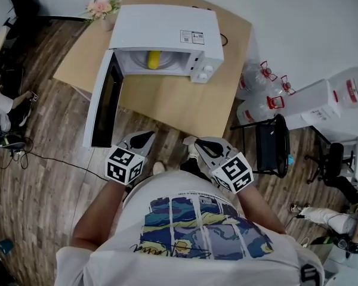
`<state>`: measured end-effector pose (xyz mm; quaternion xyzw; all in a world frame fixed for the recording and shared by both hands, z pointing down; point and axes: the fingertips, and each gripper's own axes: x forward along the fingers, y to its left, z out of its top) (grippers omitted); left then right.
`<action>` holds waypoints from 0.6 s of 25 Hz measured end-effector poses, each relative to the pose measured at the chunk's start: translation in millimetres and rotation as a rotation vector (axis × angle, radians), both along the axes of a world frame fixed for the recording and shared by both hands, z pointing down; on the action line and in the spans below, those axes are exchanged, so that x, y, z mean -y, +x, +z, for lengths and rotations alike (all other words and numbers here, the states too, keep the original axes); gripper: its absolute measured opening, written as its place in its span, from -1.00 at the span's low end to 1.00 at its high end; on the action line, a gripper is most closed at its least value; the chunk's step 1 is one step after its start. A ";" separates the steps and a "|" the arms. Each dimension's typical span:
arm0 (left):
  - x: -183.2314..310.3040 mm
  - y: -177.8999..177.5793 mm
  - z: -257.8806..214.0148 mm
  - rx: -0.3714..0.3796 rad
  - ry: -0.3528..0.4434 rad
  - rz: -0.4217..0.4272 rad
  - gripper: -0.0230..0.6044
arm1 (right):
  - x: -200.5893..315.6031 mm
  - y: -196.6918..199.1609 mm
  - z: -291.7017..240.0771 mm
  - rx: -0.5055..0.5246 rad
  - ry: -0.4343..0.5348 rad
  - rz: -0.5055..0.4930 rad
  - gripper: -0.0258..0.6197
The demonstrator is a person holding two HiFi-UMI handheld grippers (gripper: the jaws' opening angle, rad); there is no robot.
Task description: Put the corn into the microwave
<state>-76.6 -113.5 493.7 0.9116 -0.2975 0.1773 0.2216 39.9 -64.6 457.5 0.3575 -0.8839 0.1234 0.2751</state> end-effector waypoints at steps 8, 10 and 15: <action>-7.9 1.7 -8.2 -0.005 0.029 0.033 -0.90 | -11.9 -4.9 0.7 -0.010 0.007 0.009 -0.87; -9.0 0.5 -8.6 -0.006 0.031 0.033 -0.90 | -12.1 -6.2 -0.8 -0.011 0.014 0.009 -0.87; -10.6 -1.1 -9.1 -0.005 0.033 0.032 -0.90 | -12.1 -9.7 -1.7 -0.015 0.020 -0.001 -0.88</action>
